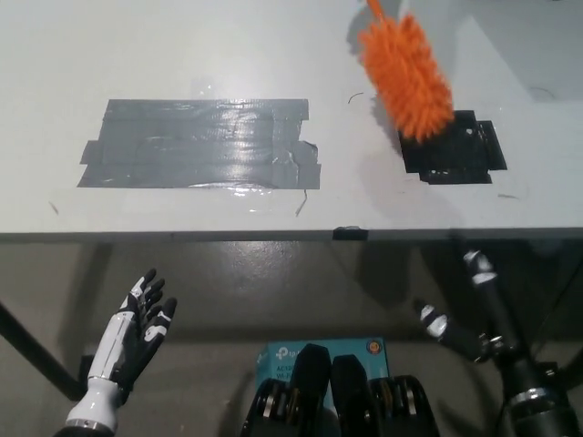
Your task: A person hands an oraange duster to the robot and the robot grabs it with its right hand and places it on the black marked spot infron tof it on the desk
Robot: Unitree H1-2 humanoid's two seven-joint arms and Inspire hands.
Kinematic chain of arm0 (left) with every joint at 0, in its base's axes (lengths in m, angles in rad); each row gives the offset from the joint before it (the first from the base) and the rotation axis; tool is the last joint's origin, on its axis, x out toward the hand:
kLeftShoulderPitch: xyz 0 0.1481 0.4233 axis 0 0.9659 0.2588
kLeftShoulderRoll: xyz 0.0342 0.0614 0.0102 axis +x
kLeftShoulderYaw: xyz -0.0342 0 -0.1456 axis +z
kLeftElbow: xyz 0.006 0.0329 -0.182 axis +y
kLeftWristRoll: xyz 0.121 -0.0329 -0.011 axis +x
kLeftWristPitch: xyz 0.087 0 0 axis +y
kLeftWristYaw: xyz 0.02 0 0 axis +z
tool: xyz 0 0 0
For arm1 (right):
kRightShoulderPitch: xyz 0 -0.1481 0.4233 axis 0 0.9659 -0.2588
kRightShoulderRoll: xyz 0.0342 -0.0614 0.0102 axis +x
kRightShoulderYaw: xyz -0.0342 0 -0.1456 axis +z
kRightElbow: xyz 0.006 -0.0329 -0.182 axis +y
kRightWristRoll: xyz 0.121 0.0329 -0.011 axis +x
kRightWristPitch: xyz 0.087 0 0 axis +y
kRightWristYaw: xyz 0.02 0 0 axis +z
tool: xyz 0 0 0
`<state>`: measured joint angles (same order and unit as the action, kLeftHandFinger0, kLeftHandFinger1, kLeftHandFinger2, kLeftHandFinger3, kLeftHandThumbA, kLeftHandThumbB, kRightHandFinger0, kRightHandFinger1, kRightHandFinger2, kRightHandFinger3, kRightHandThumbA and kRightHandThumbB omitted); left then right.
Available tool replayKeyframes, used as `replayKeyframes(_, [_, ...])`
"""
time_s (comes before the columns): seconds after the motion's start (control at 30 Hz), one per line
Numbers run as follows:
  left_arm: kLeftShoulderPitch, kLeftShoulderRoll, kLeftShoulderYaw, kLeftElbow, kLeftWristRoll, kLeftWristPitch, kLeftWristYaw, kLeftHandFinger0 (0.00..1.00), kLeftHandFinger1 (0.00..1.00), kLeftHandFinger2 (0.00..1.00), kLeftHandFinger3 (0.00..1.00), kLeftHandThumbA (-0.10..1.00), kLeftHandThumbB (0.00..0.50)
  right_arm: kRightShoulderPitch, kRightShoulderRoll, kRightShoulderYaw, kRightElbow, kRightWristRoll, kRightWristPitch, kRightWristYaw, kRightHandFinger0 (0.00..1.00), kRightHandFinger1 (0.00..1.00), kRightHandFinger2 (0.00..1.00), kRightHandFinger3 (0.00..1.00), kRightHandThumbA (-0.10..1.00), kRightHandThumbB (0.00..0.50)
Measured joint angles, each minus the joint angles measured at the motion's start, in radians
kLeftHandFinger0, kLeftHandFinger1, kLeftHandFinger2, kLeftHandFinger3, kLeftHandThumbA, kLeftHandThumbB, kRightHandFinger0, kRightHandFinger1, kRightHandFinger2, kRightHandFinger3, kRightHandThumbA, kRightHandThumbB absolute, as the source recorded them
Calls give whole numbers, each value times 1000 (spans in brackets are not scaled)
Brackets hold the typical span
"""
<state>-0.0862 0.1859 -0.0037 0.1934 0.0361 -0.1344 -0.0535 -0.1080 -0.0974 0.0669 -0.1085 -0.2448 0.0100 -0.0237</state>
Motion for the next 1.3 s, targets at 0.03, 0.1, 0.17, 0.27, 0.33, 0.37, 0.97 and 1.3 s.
replayKeyframes(0.03, [0, 0, 0, 0, 0, 0, 0, 1000, 1000, 1000, 1000, 717, 127, -2, 1, -10, -36, -11, 6, -7, 1000, 1000, 1000, 1000, 812, 195])
replayKeyframes(0.1, [3, 0, 0, -1, 0, 0, -2, 1000, 1000, 1000, 1000, 715, 129, -15, 1, -36, -105, -38, 24, -20, 1000, 1000, 1000, 1000, 900, 231])
replayKeyframes(0.17, [8, 0, 1, -3, -1, -1, -6, 1000, 1000, 1000, 1000, 712, 131, -44, -3, -59, -176, -69, 50, -30, 1000, 1000, 1000, 1000, 967, 275])
replayKeyframes(0.27, [17, 0, 1, -5, -1, -1, -8, 1000, 1000, 1000, 1000, 707, 116, -135, -7, -96, -265, -124, 111, -36, 1000, 1000, 1000, 1000, 992, 307])
replayKeyframes(0.33, [16, 0, 1, -8, 0, -1, -9, 1000, 1000, 1000, 1000, 701, 116, -187, -12, -105, -285, -152, 141, -36, 1000, 1000, 1000, 1000, 984, 310])
replayKeyframes(0.37, [15, 0, 1, -10, 0, -1, -9, 1000, 1000, 1000, 1000, 688, 120, -227, -18, -108, -289, -171, 165, -35, 1000, 1000, 1000, 1000, 964, 310])
replayKeyframes(0.97, [-4, 1, 4, -11, -1, -3, -10, 1000, 1000, 1000, 1000, 702, 125, -696, -142, -40, 273, -258, 416, 42, 1000, 1000, 1000, 1000, 1000, 429])
replayKeyframes(1.3, [-7, 1, 3, -11, -1, -5, -10, 1000, 1000, 1000, 1000, 704, 119, -915, -136, 36, 742, -235, 421, 83, 1000, 1000, 1000, 1000, 984, 421])
